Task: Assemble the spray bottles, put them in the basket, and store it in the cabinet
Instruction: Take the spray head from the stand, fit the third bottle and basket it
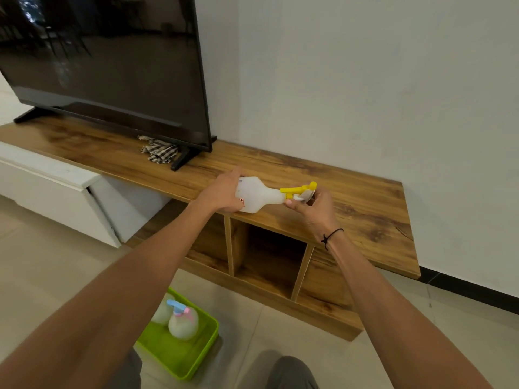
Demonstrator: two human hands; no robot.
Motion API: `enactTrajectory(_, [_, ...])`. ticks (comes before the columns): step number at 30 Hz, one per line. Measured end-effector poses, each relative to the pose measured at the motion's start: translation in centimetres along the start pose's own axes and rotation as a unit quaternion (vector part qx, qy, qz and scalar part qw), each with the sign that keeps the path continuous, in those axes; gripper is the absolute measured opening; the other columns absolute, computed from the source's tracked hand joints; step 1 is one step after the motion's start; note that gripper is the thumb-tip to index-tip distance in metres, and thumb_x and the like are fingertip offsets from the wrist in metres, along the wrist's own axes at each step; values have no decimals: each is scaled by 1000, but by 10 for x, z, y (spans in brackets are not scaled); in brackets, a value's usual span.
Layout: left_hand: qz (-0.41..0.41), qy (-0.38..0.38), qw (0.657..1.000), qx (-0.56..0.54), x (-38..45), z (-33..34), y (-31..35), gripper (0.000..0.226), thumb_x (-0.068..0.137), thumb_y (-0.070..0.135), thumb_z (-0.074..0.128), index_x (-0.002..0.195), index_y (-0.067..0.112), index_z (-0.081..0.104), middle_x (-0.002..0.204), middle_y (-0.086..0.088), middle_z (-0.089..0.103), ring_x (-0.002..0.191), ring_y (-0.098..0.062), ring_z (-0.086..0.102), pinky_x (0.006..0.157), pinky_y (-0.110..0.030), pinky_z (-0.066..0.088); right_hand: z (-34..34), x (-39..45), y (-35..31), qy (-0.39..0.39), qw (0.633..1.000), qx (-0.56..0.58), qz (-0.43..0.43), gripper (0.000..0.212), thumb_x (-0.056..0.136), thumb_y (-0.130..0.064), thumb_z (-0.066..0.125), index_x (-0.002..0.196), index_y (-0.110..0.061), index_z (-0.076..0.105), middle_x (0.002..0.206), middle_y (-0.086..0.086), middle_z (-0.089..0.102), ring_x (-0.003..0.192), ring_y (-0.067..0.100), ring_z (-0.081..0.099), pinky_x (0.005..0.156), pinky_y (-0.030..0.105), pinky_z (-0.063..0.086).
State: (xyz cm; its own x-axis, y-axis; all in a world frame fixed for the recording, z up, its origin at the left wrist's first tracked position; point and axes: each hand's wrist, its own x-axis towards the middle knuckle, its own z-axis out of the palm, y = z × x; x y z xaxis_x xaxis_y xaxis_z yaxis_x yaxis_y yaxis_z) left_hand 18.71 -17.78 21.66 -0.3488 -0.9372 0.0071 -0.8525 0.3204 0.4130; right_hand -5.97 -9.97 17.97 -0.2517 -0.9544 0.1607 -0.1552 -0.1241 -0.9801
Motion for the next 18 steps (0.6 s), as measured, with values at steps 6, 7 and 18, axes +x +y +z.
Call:
enactTrajectory(6, [-32, 5, 999, -24, -33, -8, -20, 96, 64, 7, 87, 148, 22, 42, 140, -6, 56, 127, -29, 55, 81, -31, 48, 17, -15, -10, -67, 997, -1, -39, 30, 76, 0, 91, 98, -9, 74, 100, 6, 79, 94, 16, 74, 83, 30, 61])
enactTrajectory(7, [-47, 0, 998, -36, -44, -8, -26, 99, 62, 6, 87, 148, 22, 41, 138, -5, 56, 126, -28, 55, 81, -33, 48, 22, -17, -11, -83, 995, -4, -51, 28, 76, 0, 91, 98, -7, 76, 100, 5, 81, 95, 15, 76, 83, 29, 60])
enactTrajectory(18, [-121, 44, 986, -110, -154, 46, -87, 88, 62, 6, 89, 139, 18, 46, 134, -2, 53, 111, -19, 52, 81, -32, 49, 97, -73, 16, -176, 983, -46, -8, 30, 85, -33, 88, 102, -9, 79, 86, 6, 82, 71, 27, 80, 71, 48, 67])
